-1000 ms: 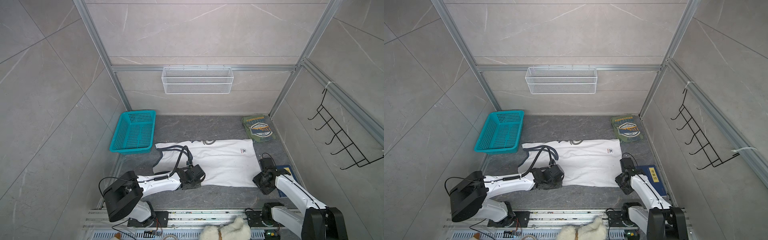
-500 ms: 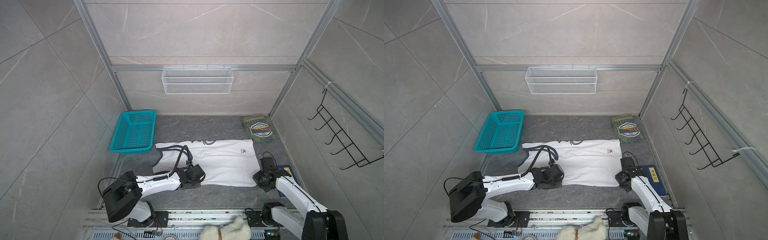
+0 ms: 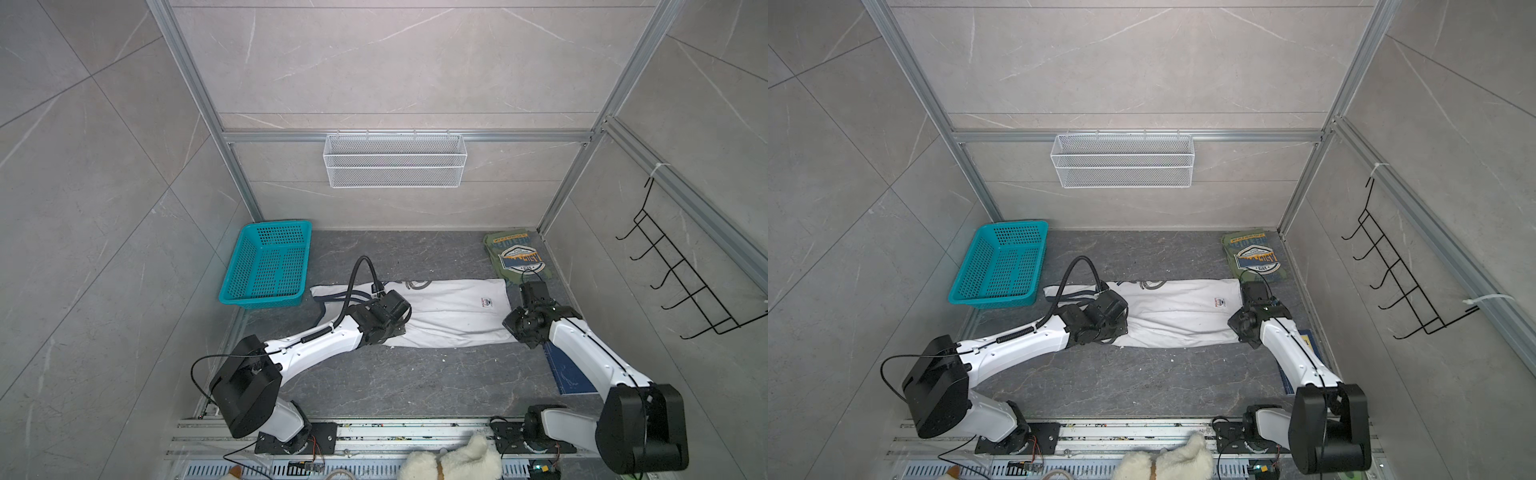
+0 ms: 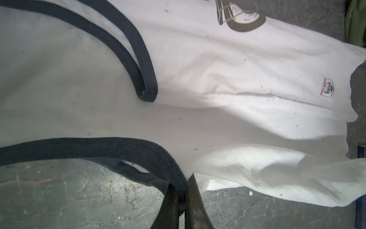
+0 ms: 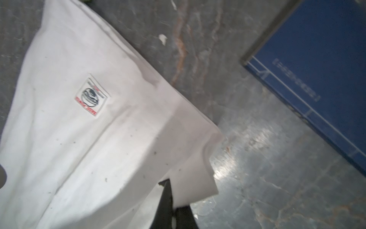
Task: Fold and stack tank tops
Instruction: Fold the tank top at the center of the table.
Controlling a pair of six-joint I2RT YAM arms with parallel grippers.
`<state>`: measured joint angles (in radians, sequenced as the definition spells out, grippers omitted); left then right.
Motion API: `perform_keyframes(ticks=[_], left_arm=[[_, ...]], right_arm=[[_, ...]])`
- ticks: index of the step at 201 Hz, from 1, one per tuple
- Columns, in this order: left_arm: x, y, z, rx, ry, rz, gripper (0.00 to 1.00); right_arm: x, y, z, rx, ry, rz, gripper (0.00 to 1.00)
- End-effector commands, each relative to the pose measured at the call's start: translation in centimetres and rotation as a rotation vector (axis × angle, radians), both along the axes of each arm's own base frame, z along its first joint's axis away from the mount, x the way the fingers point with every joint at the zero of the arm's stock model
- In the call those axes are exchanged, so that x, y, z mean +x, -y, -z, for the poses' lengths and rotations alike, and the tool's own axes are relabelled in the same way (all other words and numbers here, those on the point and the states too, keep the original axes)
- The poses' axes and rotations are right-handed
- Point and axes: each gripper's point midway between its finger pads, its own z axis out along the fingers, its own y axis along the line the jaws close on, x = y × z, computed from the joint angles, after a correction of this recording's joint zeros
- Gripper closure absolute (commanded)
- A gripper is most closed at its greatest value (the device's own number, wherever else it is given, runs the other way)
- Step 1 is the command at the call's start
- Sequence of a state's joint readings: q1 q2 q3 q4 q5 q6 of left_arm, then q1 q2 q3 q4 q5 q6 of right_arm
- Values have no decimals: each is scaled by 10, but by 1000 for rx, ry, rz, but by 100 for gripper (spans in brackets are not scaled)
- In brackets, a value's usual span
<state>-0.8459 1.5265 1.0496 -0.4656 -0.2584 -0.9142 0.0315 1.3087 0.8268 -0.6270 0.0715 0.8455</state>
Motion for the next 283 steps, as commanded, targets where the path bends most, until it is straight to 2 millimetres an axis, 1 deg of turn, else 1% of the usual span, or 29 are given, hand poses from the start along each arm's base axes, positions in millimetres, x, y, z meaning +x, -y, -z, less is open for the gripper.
perform_keyframes(ticks=[1, 20, 55, 89, 121, 162, 173, 195, 238, 250, 255, 268, 275, 283], left_arm=[[26, -2, -6, 39, 32, 19, 96], [46, -1, -5, 52, 28, 6, 96], [75, 2, 4, 79, 9, -8, 96], [96, 5, 16, 97, -13, -22, 94], [113, 5, 27, 131, -37, -25, 92], [125, 1, 40, 131, -65, -55, 91], [127, 0, 43, 130, -67, -60, 91], [133, 0, 51, 126, -83, -65, 87], [145, 5, 50, 125, -78, -49, 84], [145, 4, 54, 136, -101, -48, 84], [145, 3, 56, 143, -112, -50, 82], [144, 3, 57, 150, -121, -47, 69], [143, 2, 54, 151, -119, -46, 63], [142, 1, 47, 152, -113, -43, 59]], right_arm=[[33, 0, -11, -26, 44, -54, 94], [53, 4, -14, -59, 51, -61, 94], [83, 6, -5, -79, 32, -75, 93], [101, 5, 8, -79, 7, -75, 92], [110, 4, 16, -72, -4, -67, 91], [117, 3, 29, -67, -25, -72, 89], [120, 3, 29, -67, -21, -69, 88], [122, 5, 29, -79, -32, -63, 88], [122, 10, 31, -107, -48, -52, 87], [124, 11, 31, -109, -49, -51, 86], [123, 11, 32, -109, -55, -52, 86], [124, 10, 32, -109, -63, -56, 82], [125, 10, 31, -109, -61, -58, 79], [124, 11, 28, -113, -61, -62, 76]])
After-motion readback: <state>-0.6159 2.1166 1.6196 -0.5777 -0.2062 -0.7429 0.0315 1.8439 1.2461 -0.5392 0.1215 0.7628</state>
